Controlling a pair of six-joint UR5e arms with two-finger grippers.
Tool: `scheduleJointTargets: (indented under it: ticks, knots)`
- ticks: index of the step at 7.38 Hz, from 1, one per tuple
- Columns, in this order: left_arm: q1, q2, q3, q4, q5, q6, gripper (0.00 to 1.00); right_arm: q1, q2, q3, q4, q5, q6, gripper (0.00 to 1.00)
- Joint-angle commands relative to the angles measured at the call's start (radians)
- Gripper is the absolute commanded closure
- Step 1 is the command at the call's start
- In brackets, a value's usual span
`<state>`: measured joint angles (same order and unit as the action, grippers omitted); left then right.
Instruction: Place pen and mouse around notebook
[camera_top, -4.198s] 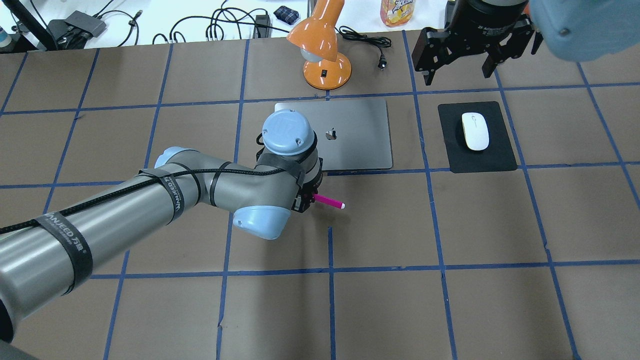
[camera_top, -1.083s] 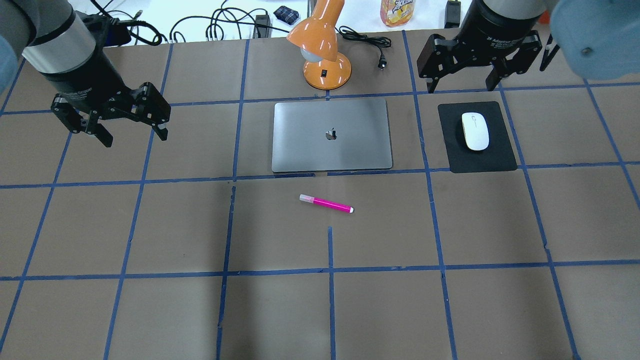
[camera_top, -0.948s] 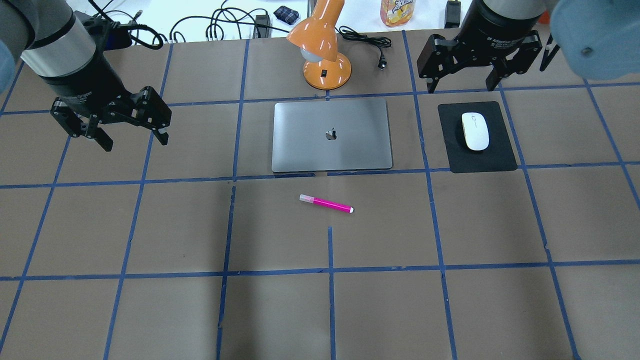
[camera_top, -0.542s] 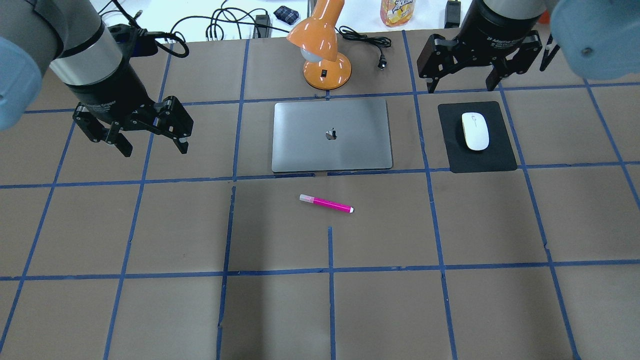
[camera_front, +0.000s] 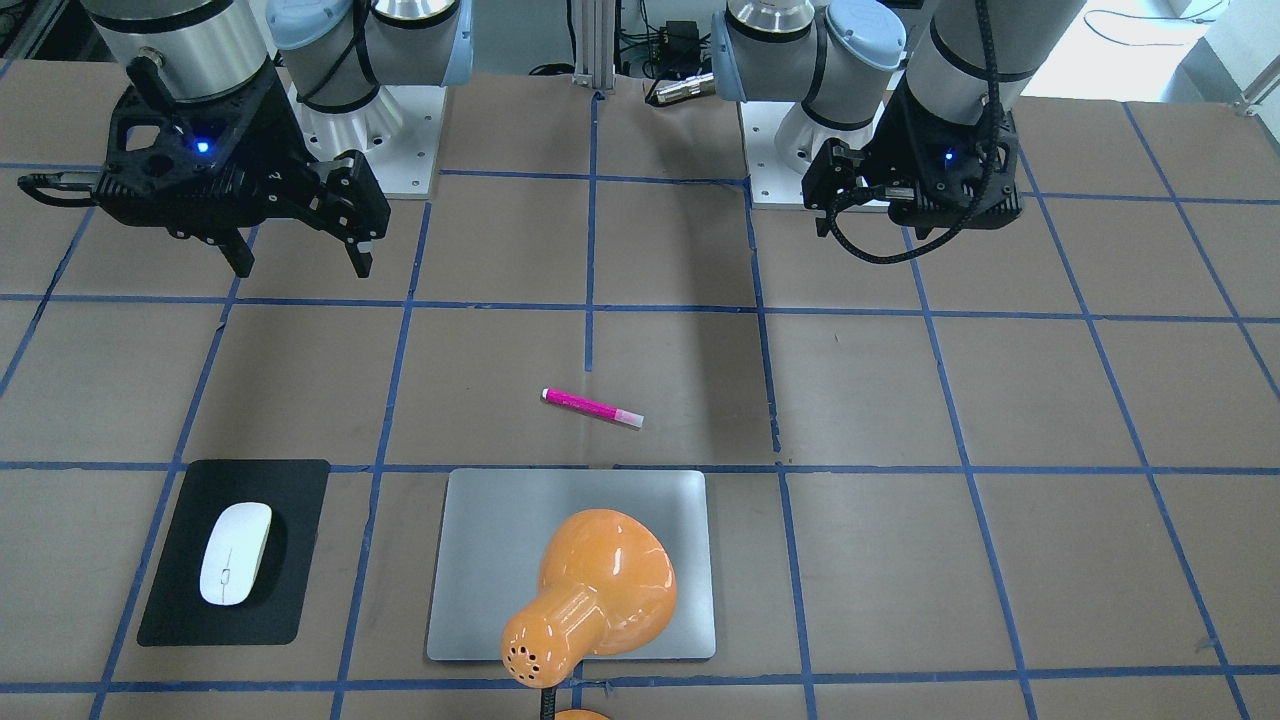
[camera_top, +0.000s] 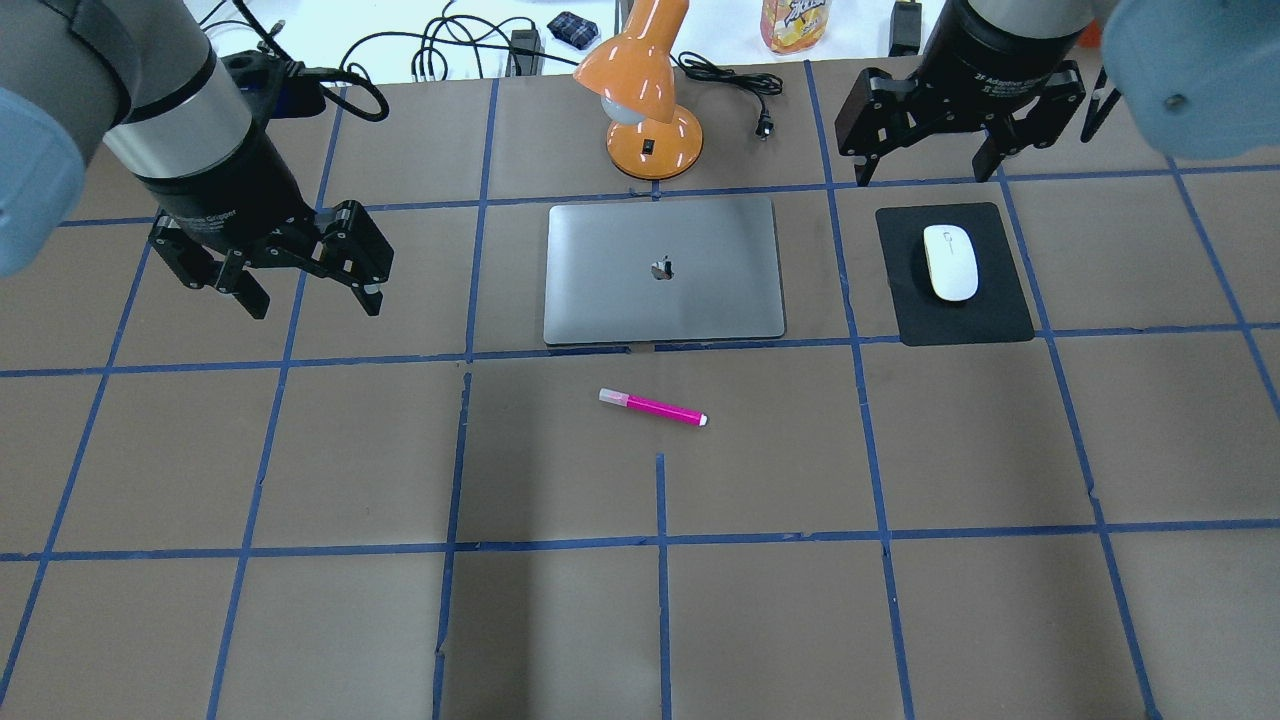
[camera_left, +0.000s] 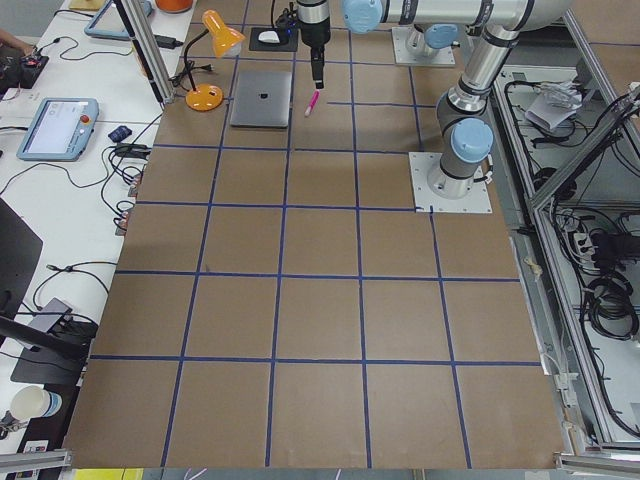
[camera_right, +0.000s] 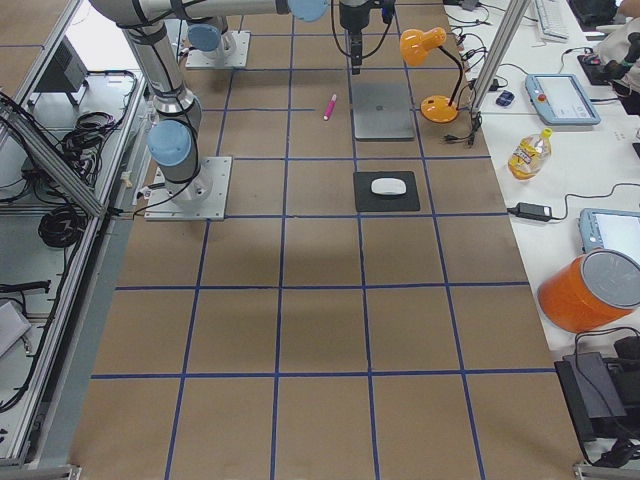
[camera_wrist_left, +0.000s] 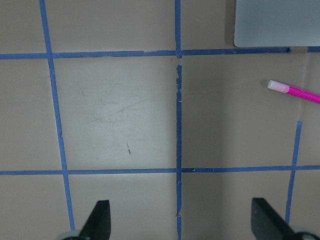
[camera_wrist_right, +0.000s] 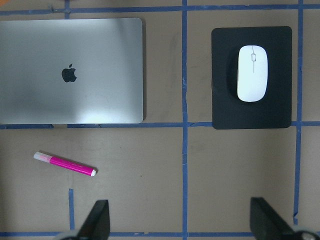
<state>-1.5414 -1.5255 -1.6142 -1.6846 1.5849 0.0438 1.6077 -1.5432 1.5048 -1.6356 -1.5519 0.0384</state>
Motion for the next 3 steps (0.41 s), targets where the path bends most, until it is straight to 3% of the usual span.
scheduleJointTargets:
  ticks: [1, 3]
  knots:
    - [0.001, -0.001, 0.0, 0.003, 0.0, 0.001, 0.0, 0.0, 0.0, 0.0, -0.001, 0.001, 0.0, 0.0]
    - [0.0, 0.002, 0.0, 0.005, 0.003, -0.001, 0.0, 0.0, 0.0, 0.0, 0.0, -0.001, 0.0, 0.0]
